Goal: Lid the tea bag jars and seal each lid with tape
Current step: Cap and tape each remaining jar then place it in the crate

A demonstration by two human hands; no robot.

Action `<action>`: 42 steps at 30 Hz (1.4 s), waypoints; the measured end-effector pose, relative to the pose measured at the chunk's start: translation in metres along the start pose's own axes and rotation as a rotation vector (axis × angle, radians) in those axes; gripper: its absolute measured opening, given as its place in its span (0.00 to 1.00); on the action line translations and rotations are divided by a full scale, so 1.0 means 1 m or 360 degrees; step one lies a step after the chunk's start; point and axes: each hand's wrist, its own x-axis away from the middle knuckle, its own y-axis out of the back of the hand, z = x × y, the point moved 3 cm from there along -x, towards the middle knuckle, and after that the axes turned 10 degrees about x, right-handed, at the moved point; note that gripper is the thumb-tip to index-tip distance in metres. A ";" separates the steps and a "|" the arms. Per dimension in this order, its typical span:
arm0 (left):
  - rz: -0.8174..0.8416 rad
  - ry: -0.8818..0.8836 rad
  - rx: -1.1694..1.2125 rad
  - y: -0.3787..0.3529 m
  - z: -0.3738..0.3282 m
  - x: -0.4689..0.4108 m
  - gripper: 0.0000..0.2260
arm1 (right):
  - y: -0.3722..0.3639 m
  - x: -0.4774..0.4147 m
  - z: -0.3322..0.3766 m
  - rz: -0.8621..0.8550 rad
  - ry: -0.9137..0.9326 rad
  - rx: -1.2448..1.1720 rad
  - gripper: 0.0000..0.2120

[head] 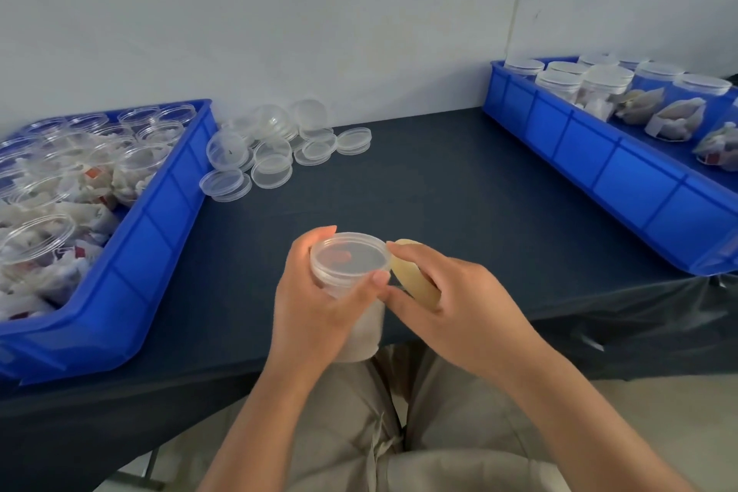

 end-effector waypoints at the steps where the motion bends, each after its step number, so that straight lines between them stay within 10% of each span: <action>1: -0.0017 0.0023 0.0004 0.003 0.001 -0.002 0.34 | 0.001 -0.001 -0.002 0.0067 0.0038 0.0014 0.31; 25: 0.0631 0.0691 0.0985 0.013 0.015 0.001 0.41 | 0.020 -0.010 -0.032 0.0163 0.0100 -0.0082 0.20; 39: 0.0698 0.0162 0.0363 0.013 0.013 -0.013 0.38 | 0.009 -0.008 -0.018 -0.0041 0.0152 0.0184 0.17; 42: 0.0382 0.0028 0.0134 0.003 0.007 -0.009 0.43 | 0.002 -0.005 -0.011 -0.0010 0.0134 0.0312 0.21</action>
